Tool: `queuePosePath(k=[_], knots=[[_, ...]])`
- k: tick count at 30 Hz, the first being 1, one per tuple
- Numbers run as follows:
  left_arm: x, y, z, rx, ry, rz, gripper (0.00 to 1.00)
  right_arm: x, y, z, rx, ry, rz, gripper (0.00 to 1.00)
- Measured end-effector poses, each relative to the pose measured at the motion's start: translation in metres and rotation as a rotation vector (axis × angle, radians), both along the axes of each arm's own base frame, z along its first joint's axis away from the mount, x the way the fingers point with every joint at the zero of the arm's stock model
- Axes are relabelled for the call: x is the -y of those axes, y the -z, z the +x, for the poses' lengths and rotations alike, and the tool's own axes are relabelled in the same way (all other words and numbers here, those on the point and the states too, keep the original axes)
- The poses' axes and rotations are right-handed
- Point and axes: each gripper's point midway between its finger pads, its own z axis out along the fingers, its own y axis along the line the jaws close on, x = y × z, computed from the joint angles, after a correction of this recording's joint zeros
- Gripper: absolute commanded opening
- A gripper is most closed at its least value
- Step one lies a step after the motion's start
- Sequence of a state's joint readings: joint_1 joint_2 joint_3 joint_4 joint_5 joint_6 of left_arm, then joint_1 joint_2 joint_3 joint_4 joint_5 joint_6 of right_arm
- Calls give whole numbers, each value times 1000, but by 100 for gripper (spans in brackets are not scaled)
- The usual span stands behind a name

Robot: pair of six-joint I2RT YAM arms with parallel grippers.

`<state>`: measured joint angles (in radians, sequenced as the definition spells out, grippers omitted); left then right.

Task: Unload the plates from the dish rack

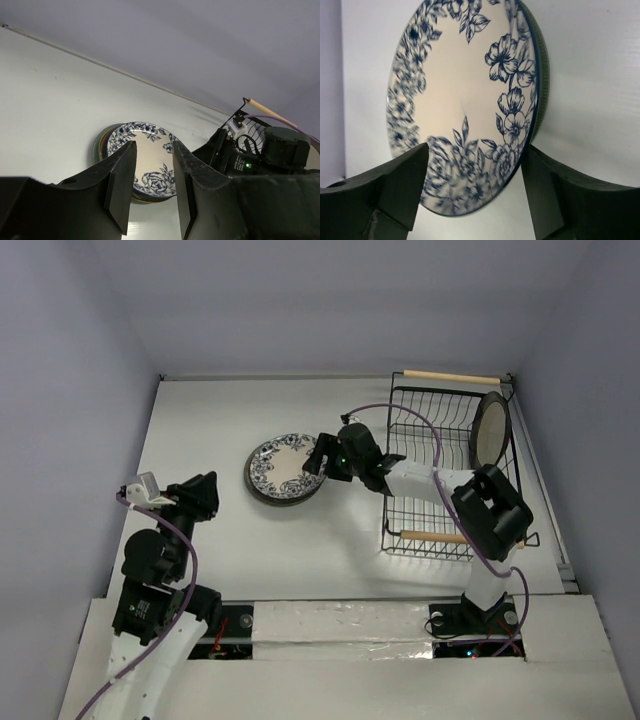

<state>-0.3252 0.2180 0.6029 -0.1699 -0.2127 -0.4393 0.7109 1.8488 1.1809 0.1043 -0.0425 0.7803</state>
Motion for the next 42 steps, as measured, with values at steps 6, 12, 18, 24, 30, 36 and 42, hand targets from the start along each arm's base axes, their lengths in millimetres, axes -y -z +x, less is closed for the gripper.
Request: queuePosePath(k=[6,12,18,24,30,36,42], knots=[[-1,-2,-2,10,0,-3,32,14,-20,-17,56,-7,-129,99],[-1,-4,-4,21,0,-8,32,44,-82,-20,189,66,-214,33],[-2,-7,-7,35,1,-14,18,126,-168,-4,351,303,-297,0],[-4,-15,-15,75,5,-26,0,303,-194,8,358,738,-463,10],[2,-20,-24,104,49,-38,8,395,-179,-31,267,932,-627,67],[4,-21,-26,109,61,-41,18,444,-135,-31,86,984,-783,66],[6,-24,-30,123,80,-47,22,447,-95,-19,-63,881,-913,61]])
